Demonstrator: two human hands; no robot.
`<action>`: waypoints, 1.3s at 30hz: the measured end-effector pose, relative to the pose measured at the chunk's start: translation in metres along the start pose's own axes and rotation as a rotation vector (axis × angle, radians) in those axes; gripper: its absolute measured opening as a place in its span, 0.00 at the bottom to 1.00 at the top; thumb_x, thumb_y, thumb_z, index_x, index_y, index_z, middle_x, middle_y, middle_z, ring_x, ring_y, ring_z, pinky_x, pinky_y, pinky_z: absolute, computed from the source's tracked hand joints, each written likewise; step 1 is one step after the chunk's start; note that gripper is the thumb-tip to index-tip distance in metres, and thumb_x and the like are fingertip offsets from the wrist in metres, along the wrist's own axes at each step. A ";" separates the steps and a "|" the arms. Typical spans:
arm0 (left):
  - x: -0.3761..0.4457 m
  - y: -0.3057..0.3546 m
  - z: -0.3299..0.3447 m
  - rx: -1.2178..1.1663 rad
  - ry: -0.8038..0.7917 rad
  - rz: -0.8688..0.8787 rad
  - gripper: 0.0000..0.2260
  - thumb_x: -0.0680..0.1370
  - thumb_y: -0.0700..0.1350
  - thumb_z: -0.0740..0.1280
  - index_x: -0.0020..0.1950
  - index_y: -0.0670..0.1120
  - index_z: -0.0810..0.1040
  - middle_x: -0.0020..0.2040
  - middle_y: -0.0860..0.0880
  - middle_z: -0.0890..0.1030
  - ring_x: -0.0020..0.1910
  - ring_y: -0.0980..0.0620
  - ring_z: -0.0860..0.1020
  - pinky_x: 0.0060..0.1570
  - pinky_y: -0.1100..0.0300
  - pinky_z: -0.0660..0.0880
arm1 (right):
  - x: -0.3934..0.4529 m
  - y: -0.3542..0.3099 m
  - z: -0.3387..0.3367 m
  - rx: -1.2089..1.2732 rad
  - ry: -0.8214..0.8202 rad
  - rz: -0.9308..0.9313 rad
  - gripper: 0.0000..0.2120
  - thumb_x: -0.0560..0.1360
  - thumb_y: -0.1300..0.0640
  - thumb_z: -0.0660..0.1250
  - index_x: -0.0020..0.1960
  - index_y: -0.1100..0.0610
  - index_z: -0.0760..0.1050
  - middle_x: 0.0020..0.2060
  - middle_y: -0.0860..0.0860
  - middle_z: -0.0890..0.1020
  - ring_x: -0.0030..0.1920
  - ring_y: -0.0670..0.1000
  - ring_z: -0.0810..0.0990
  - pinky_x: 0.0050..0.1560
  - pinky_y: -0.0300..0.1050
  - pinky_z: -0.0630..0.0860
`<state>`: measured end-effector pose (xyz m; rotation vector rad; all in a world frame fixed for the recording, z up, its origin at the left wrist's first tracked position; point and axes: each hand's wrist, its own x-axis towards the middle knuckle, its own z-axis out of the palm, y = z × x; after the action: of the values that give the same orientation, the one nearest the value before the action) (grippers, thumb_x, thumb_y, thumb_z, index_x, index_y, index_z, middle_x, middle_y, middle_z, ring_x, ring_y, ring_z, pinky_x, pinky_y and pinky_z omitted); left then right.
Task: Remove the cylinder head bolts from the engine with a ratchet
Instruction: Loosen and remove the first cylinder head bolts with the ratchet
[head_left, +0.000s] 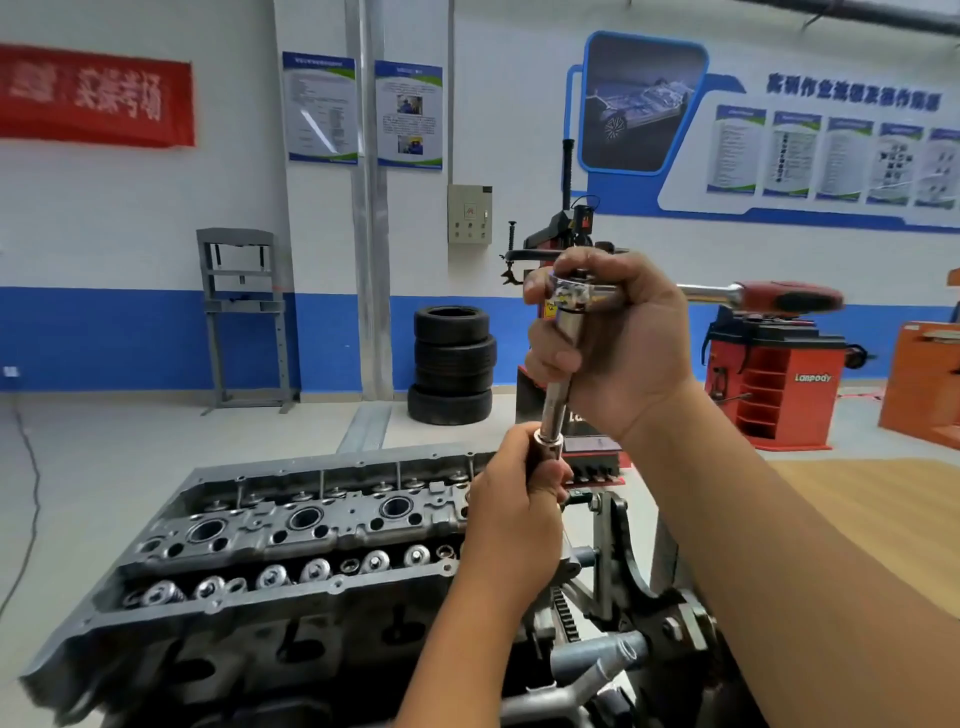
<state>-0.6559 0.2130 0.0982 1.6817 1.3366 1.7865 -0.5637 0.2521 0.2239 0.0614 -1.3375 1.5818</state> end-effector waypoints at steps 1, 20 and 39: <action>-0.001 0.000 0.002 0.007 0.018 0.010 0.11 0.84 0.35 0.61 0.50 0.51 0.75 0.42 0.48 0.80 0.42 0.46 0.78 0.45 0.51 0.77 | -0.003 0.004 -0.001 -0.072 0.041 -0.072 0.06 0.74 0.53 0.63 0.45 0.56 0.75 0.41 0.57 0.81 0.23 0.52 0.69 0.32 0.43 0.60; 0.003 -0.005 -0.005 -0.024 -0.090 0.005 0.17 0.84 0.36 0.60 0.57 0.60 0.74 0.45 0.53 0.81 0.43 0.53 0.78 0.48 0.53 0.78 | -0.002 0.021 0.011 -0.260 0.117 -0.337 0.04 0.73 0.58 0.64 0.44 0.59 0.75 0.39 0.59 0.79 0.23 0.51 0.66 0.28 0.41 0.63; 0.000 -0.006 -0.006 -0.075 -0.015 -0.021 0.09 0.85 0.40 0.61 0.56 0.55 0.75 0.49 0.58 0.85 0.49 0.56 0.83 0.56 0.54 0.78 | 0.013 0.004 0.004 0.069 -0.129 0.042 0.09 0.70 0.53 0.62 0.38 0.57 0.78 0.35 0.57 0.77 0.18 0.50 0.66 0.29 0.37 0.56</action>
<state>-0.6632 0.2140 0.0939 1.6321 1.2604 1.7856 -0.5751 0.2580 0.2307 0.1817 -1.3908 1.6831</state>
